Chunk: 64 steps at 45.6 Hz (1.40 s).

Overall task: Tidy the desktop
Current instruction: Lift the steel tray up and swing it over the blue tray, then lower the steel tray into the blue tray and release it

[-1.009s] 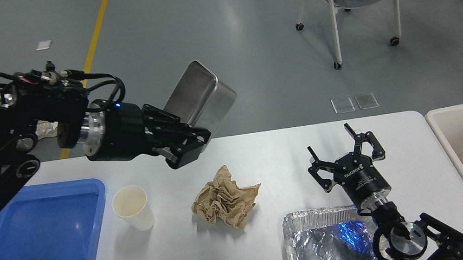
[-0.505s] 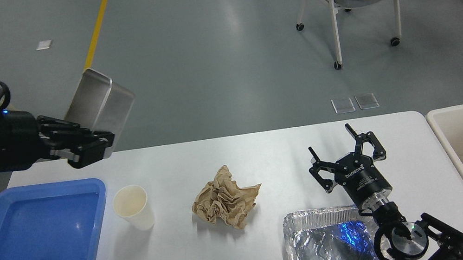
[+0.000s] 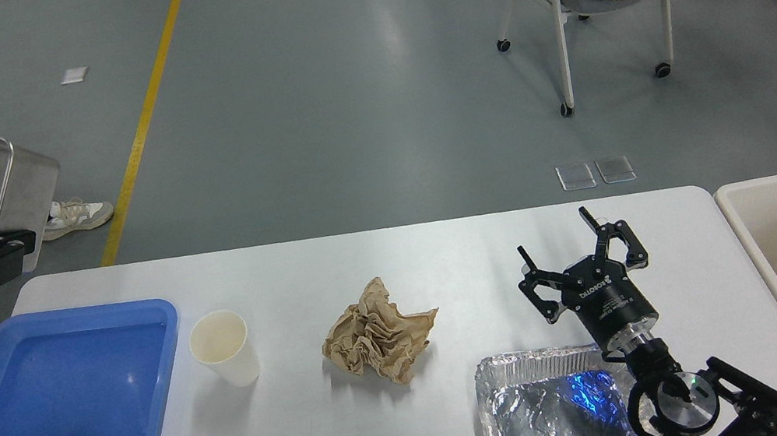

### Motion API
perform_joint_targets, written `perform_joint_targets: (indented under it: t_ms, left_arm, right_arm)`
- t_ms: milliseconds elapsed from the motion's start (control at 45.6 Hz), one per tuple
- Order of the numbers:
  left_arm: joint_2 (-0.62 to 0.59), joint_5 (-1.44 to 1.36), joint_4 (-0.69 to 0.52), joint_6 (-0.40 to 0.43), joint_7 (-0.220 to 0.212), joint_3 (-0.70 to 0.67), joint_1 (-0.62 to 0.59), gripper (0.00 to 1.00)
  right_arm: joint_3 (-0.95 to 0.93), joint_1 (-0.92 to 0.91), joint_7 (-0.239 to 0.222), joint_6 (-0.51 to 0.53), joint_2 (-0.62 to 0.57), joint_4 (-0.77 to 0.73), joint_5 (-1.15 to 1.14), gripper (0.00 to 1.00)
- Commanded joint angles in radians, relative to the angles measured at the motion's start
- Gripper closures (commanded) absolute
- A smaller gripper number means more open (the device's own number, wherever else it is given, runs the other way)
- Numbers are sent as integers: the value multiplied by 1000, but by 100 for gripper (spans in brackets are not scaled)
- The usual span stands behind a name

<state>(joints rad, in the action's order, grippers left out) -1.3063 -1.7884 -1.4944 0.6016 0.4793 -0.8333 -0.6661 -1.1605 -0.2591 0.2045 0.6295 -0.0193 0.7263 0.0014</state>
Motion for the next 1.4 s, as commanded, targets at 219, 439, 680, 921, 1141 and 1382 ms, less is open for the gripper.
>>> perform_joint_targets:
  t_ms: [219,439,680,921,1141,1382]
  left_arm:
    - [7,93,149,-175,55,0,163,95]
    - [58,93,289,-204,79,-1,197,95]
    - [64,92,422,-215,93,3,230,95]
    - [125,92,536,-223,104,5,235,94]
    - [185,95,600,-267,98,2,258,93]
    - [228,70,641,-309,91,17,342,93]
  right_arm:
    - [1,3,0,1,-2,-1,0,0]
    - [4,3,1,1,-5,-1,0,0]
    - [4,3,0,1,-7,1,0,0]
    - [4,4,0,3,-5,2,0,0]
    - [5,9,0,4,-5,2,0,0]
    - [5,9,0,4,-4,4,0,0]
